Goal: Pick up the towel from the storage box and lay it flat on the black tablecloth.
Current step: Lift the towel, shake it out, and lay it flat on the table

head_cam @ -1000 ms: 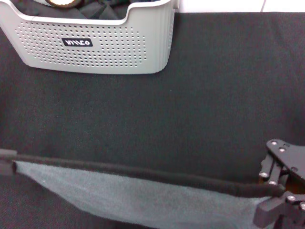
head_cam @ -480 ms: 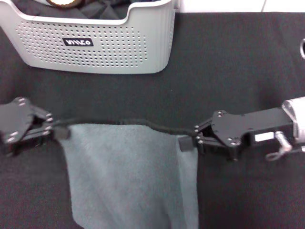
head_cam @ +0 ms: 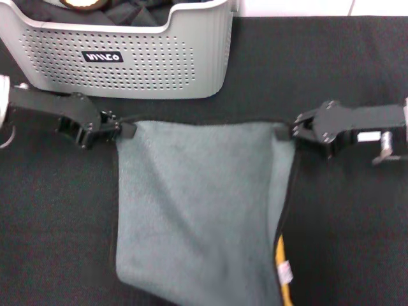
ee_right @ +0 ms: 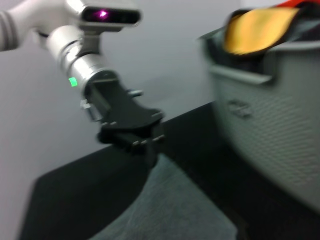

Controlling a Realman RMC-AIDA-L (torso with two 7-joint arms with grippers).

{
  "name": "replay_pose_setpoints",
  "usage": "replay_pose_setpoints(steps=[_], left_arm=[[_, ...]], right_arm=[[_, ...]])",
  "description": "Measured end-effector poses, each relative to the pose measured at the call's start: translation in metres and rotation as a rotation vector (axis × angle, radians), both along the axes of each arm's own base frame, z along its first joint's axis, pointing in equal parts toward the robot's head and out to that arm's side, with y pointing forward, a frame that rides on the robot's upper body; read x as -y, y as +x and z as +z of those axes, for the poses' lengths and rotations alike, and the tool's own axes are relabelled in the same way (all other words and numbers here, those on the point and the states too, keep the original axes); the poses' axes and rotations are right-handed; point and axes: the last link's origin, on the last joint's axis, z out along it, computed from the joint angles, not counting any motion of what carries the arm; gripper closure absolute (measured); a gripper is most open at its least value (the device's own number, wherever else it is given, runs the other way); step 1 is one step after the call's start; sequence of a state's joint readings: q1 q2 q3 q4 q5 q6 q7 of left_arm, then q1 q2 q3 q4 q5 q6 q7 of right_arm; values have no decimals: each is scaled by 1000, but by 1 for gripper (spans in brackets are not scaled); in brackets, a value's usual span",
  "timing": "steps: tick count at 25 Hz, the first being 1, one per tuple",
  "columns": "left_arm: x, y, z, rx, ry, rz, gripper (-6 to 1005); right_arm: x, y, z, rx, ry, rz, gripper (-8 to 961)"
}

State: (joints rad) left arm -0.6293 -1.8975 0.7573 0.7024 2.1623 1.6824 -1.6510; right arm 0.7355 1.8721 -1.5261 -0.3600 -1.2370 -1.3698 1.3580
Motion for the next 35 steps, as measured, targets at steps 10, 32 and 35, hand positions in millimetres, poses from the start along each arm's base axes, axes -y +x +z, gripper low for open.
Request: replay_pose_setpoints(steps=[10, 32, 35], left_arm=[[-15, -4, -25, -58, 65, 70, 987], [-26, -11, -59, -91, 207, 125, 986], [-29, -7, -61, -75, 237, 125, 985]], right_arm=[[-31, 4, 12, 193, 95, 54, 945], [-74, -7, 11, 416, 306, 122, 946], [-77, -5, 12, 431, 325, 116, 946]])
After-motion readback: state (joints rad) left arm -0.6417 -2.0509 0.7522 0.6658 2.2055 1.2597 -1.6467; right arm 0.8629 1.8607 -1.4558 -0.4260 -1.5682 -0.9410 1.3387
